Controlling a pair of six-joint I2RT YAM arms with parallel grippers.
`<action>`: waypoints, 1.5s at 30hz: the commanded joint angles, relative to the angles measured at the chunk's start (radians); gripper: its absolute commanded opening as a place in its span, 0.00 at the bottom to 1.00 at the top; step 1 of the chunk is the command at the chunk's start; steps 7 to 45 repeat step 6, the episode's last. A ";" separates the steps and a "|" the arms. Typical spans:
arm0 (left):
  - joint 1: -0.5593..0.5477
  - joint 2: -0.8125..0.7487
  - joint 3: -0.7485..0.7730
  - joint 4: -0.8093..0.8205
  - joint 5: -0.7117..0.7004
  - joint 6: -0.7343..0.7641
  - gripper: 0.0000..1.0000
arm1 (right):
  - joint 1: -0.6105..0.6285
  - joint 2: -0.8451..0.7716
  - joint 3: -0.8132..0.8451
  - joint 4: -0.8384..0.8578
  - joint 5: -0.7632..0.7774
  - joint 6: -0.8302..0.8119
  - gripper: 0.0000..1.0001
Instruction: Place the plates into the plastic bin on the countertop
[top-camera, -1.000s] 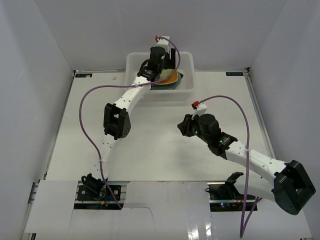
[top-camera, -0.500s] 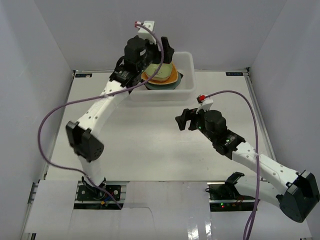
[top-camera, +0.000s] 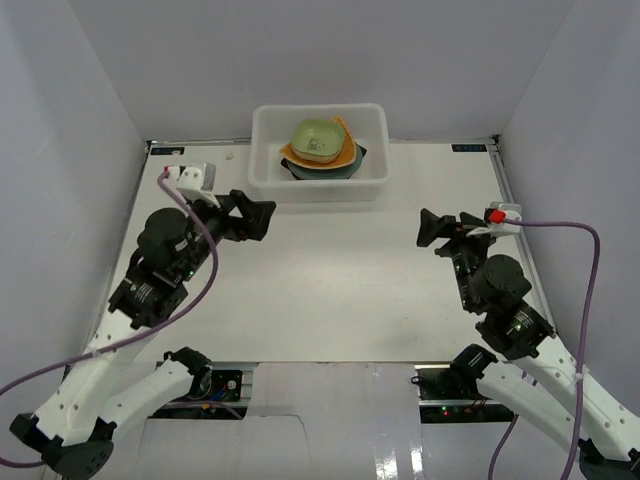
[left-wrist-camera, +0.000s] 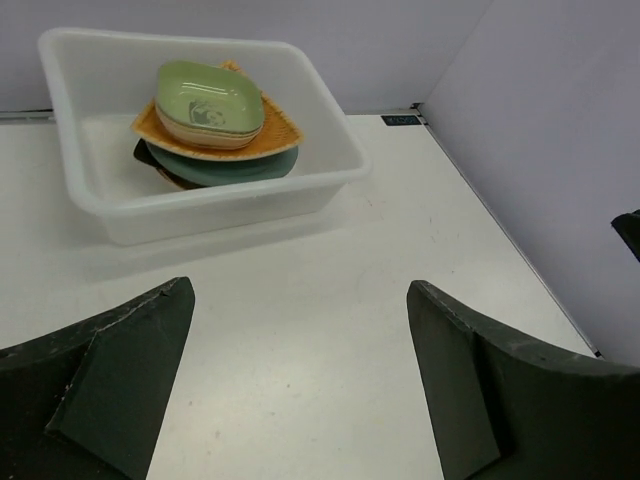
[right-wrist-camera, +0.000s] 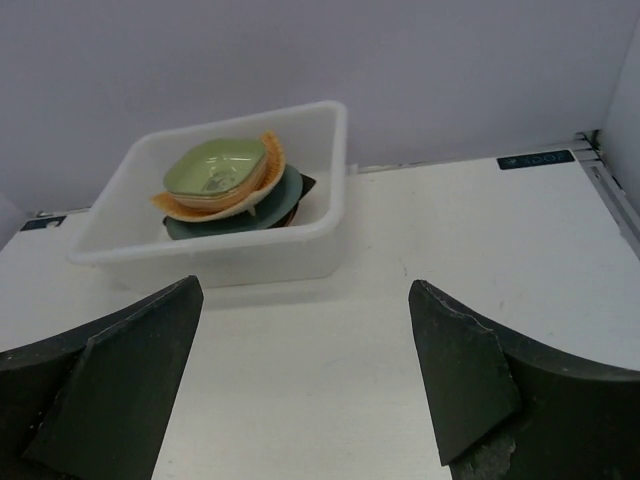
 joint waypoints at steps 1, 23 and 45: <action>-0.002 -0.133 -0.074 -0.070 -0.075 -0.021 0.98 | 0.000 -0.063 -0.113 -0.014 0.144 -0.051 0.90; 0.000 -0.215 -0.158 -0.081 -0.122 -0.029 0.98 | 0.000 -0.093 -0.188 0.094 0.079 -0.107 0.90; 0.000 -0.215 -0.158 -0.081 -0.122 -0.029 0.98 | 0.000 -0.093 -0.188 0.094 0.079 -0.107 0.90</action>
